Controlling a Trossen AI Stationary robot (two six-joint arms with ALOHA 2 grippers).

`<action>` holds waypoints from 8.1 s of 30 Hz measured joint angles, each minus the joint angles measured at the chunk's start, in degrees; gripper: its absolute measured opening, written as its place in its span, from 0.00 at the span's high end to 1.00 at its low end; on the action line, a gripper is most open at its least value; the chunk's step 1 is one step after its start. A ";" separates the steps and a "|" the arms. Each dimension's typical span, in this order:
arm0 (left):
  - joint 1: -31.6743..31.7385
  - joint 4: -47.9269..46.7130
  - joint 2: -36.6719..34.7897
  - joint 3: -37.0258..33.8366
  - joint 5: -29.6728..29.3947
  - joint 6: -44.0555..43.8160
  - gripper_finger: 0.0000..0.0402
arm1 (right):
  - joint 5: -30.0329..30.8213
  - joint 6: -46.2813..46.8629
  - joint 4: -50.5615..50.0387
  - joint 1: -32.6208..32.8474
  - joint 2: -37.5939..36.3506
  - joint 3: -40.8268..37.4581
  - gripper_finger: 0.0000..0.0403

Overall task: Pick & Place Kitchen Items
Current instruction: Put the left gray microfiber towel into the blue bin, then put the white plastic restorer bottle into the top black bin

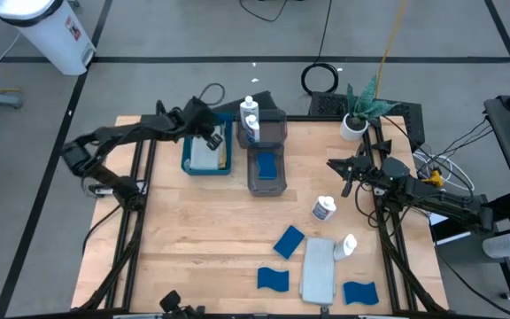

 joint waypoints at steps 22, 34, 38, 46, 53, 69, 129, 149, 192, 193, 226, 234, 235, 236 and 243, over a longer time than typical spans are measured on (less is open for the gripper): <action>1.80 -8.16 -18.69 -0.38 -10.42 -4.69 0.91 | 0.00 0.00 0.00 0.00 0.00 0.02 0.95; 3.04 -1.35 0.82 -4.57 -5.74 -6.35 0.91 | 0.01 0.00 0.00 0.00 0.00 0.02 0.95; 3.06 0.19 6.44 -4.55 -5.77 -7.16 0.91 | 0.02 0.00 0.00 0.00 0.00 0.02 0.95; 3.02 -0.98 5.40 -4.48 -5.72 -4.41 0.91 | 0.02 0.00 0.00 0.00 0.02 0.00 0.95; 2.80 -5.22 -6.70 -2.01 -5.48 -3.64 0.91 | 0.00 0.00 0.00 -0.01 0.00 0.00 0.95; -2.33 -3.67 -23.78 -4.09 -5.57 -6.10 0.91 | 0.02 0.00 0.00 0.00 0.00 0.02 0.95; -14.25 4.78 -64.40 -33.52 15.24 -7.91 0.91 | 0.02 0.00 0.00 -0.01 0.00 0.00 0.95; -23.34 9.81 -75.52 -43.95 18.28 -11.60 0.91 | -5.83 -3.72 14.10 -0.01 0.01 0.00 0.95; -23.30 8.15 -75.49 -43.95 12.50 -13.15 0.91 | 13.29 4.11 -25.99 37.86 38.02 48.62 0.27; -23.28 8.12 -75.49 -43.95 12.35 -13.15 0.91 | 16.38 5.90 -30.36 39.78 39.57 50.92 0.28; -23.26 8.19 -75.49 -43.93 7.06 -16.55 0.91 | 19.37 45.70 -45.11 52.90 45.66 35.62 0.39; -23.26 8.23 -75.49 -43.93 7.09 -16.91 0.91 | 24.03 40.04 -28.93 52.79 45.64 24.85 0.43; -23.26 8.22 -75.49 -43.93 7.07 -17.15 0.91 | 25.72 39.90 -27.17 52.79 45.62 23.79 0.43; -23.26 8.21 -75.49 -43.93 7.07 -17.48 0.91 | 27.34 39.90 -25.03 52.79 45.62 22.56 0.44; -23.30 8.21 -75.49 -43.93 5.95 -17.76 0.91 | 33.31 36.95 -3.43 52.79 45.62 11.20 0.45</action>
